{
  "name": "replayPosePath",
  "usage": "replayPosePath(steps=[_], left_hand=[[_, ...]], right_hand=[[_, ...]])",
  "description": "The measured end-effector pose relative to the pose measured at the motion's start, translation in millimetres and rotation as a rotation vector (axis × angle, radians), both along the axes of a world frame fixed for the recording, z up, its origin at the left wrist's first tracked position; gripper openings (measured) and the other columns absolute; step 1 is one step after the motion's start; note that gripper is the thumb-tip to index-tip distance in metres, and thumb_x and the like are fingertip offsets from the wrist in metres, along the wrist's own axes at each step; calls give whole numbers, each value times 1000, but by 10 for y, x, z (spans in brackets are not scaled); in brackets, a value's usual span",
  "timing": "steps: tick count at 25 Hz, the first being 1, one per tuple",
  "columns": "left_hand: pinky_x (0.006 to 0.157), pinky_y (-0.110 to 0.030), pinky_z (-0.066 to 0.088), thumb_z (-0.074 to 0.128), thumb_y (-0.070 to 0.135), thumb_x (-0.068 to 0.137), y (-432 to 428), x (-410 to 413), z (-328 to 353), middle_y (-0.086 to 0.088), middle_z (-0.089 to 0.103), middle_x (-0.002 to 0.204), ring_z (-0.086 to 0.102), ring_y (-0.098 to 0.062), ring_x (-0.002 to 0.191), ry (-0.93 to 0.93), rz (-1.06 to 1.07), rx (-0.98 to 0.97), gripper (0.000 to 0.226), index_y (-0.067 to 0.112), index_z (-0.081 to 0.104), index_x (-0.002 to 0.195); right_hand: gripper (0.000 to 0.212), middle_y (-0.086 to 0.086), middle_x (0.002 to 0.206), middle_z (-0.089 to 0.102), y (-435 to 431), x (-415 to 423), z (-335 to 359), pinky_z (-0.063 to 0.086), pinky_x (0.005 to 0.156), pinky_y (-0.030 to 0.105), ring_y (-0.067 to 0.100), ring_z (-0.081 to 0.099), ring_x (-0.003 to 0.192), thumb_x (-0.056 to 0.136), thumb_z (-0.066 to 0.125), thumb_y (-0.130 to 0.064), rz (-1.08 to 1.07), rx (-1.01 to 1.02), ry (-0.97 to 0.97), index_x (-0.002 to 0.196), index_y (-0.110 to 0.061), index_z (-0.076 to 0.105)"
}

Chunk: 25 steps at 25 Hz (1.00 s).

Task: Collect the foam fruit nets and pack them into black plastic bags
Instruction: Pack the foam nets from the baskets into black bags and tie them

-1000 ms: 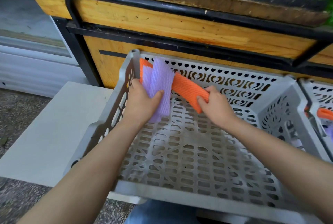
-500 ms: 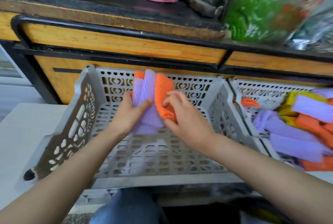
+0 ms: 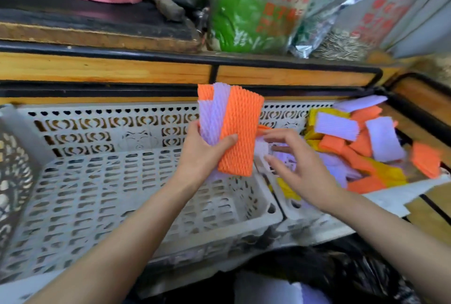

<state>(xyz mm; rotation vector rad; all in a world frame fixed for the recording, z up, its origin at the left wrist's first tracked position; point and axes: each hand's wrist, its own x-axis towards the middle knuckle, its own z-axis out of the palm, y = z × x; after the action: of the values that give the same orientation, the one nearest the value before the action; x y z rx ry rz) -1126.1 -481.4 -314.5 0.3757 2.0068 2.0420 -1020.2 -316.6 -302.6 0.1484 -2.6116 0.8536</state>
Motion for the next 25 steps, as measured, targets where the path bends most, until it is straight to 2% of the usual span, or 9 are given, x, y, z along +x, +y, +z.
replayPosePath(steps=[2,3,5,8,14,16,20,22,25], left_hand=[[68,-8,46,74,17,78,222,59,13,9,55,102,57,-3,90,37,-10,1,52,14,40,118],[66,-6,45,74,19,79,336,91,36,14,53,101,55,2,88,55,-30,4,53,17,38,118],[74,-12,47,74,21,79,593,135,39,12,53,107,56,-1,95,72,-100,13,53,19,37,119],[86,-26,49,73,22,80,885,163,0,6,55,115,57,-7,103,59,-130,44,57,16,39,124],[74,-15,49,71,21,81,1083,88,-192,14,55,107,57,3,93,42,-57,99,41,26,42,110],[72,-13,50,71,21,82,1078,59,-225,12,56,110,58,4,94,62,-34,104,47,23,41,117],[70,-9,50,70,17,82,1048,-42,-230,12,55,111,58,9,90,126,6,106,50,18,39,121],[73,-11,51,69,16,83,1017,-102,-230,11,54,111,58,8,92,134,33,116,50,16,38,122],[70,-6,49,68,16,84,972,-147,-236,14,52,108,57,14,86,123,54,118,50,16,36,122]], right_hand=[[31,-11,121,53,529,-2,-141,41,100,30,6,50,114,92,57,-22,-169,57,-90,122,-19,50],[35,-3,125,54,801,-7,-227,39,102,30,13,50,117,92,59,-18,-245,102,-187,125,-14,49],[47,8,136,50,1285,-3,-383,33,100,22,22,46,125,88,63,-13,-337,170,-424,131,-7,46],[60,11,146,39,1744,-25,-588,30,105,27,24,38,134,86,66,-10,-363,260,-731,139,-5,37],[71,8,147,37,2078,-140,-875,33,107,33,24,39,132,85,68,-21,-389,340,-1005,144,-13,29],[66,11,137,48,2080,-154,-924,34,97,26,25,46,123,84,69,-21,-394,376,-1018,139,-9,35],[34,12,122,58,2050,-184,-879,33,82,20,25,53,112,88,64,-15,-353,497,-927,120,-6,57],[27,13,118,60,2032,-209,-771,35,82,25,25,55,105,91,59,-13,-383,417,-775,116,-4,56],[19,11,104,59,1897,-295,-588,40,77,32,22,53,92,94,54,-12,-391,142,-452,112,-6,51]])
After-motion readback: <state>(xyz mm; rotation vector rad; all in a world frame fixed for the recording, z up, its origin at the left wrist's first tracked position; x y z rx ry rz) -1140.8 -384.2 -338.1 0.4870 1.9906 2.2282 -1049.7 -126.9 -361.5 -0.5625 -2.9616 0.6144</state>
